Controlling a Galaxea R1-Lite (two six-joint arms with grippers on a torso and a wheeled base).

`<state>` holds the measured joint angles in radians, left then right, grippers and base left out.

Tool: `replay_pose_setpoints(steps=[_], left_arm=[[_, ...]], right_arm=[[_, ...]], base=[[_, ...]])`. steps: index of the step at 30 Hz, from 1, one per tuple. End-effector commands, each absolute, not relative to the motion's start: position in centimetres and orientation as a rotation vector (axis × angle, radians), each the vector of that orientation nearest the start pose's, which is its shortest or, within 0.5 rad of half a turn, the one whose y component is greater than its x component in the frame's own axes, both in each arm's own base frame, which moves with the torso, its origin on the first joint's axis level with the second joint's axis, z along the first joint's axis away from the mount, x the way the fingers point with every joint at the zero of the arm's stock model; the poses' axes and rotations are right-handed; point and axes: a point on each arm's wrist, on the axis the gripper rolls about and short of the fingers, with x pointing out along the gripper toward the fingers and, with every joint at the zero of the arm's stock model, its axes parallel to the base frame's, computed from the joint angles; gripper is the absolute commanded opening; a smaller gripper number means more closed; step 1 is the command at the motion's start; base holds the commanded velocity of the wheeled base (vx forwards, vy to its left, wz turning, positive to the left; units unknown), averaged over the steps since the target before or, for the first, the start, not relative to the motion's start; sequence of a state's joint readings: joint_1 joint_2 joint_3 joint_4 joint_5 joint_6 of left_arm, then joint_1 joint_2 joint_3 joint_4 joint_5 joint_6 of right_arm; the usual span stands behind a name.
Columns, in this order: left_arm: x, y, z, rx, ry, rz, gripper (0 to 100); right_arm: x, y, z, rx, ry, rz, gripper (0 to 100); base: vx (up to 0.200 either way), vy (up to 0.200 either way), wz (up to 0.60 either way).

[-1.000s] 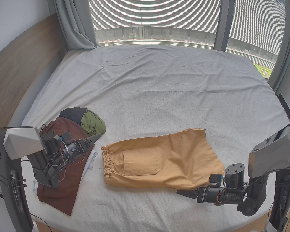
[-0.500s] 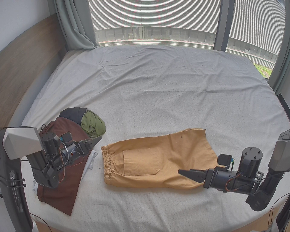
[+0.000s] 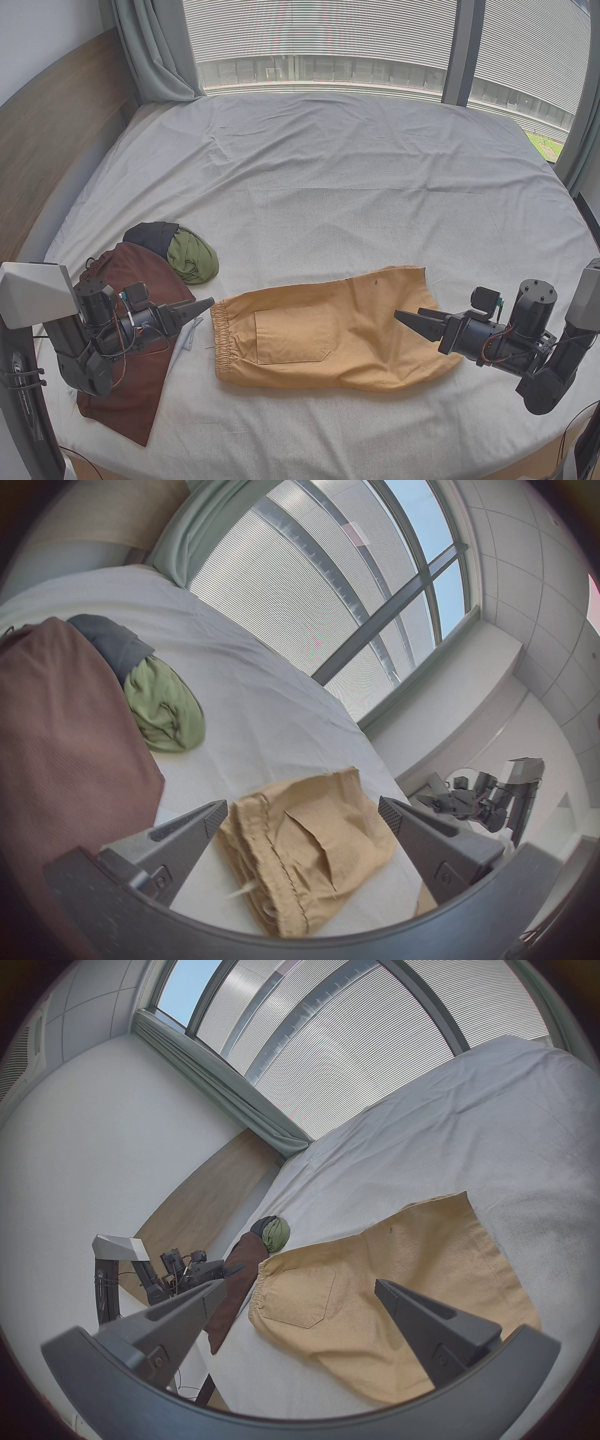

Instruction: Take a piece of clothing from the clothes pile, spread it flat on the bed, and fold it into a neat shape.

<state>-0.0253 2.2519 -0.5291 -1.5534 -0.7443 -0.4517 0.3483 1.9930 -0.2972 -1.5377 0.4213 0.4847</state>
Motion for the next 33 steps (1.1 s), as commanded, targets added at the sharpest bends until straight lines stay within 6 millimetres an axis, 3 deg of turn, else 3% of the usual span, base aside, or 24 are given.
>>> replay_pose_setpoints(steps=[1, 18, 33], left_arm=[[32.2, -2.4, 3.1, -0.507, 0.375, -0.759, 100], [31.0, -3.1, -2.5, -0.573, 0.577, -0.733, 100], [30.3, -4.5, -4.3, -0.581, 0.658, -0.749, 100]], right_arm=[[25.7, 10.3, 7.5, 0.464, 0.343, 0.716, 100], [25.9, 10.2, 6.4, 0.451, 0.375, 0.697, 100], [26.0, 10.2, 5.6, 0.429, 0.395, 0.692, 100]], base=[[0.0, 0.0, 0.0], [0.0, 0.0, 0.0], [0.0, 0.0, 0.0]])
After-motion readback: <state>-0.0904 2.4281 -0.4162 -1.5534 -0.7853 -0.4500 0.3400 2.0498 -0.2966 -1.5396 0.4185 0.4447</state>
